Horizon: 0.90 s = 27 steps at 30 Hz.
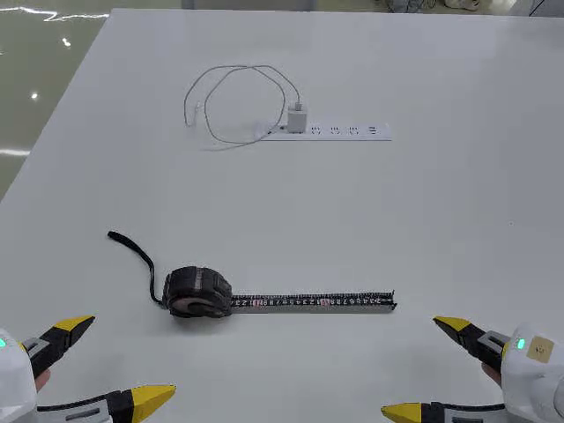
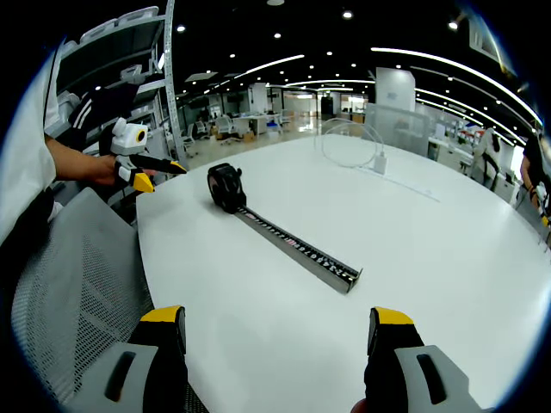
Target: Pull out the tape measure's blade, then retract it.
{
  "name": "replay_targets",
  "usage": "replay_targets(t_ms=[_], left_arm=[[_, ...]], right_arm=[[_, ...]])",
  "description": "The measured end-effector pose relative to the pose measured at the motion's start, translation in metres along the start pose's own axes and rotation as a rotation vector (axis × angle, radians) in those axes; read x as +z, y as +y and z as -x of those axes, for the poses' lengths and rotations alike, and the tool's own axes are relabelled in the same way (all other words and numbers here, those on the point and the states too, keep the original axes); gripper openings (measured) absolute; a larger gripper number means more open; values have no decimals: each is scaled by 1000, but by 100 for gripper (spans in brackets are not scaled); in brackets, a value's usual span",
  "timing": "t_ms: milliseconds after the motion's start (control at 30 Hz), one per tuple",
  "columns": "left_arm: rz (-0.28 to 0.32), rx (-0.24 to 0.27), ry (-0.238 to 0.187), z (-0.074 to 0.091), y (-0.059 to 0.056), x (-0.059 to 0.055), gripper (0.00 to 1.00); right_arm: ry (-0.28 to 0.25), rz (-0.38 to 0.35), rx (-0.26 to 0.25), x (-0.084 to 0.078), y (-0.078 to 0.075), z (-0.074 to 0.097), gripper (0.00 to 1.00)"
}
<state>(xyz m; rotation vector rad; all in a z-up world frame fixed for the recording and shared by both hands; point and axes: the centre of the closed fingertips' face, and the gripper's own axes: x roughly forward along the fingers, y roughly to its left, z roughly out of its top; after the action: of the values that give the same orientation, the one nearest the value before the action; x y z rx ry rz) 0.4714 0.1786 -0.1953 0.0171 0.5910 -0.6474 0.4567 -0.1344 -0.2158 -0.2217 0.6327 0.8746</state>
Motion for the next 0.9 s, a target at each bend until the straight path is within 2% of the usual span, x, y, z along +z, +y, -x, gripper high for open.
replay_targets(t_ms=[267,367,433,900], left_arm=[[-6,-19,2,-6,-5,2,92],[19,-26,-17,-9,-6,7,92],[1,-27,-9,-12,-7,7,92],[11,-38,-14,-29,-11,15,92]], right_arm=[[-1,3,-4,2,-4,0,86],[-7,-5,1,4,-4,0,86],[-8,-3,0,5,-5,0,86],[-12,0,8,7,-5,-3,86]])
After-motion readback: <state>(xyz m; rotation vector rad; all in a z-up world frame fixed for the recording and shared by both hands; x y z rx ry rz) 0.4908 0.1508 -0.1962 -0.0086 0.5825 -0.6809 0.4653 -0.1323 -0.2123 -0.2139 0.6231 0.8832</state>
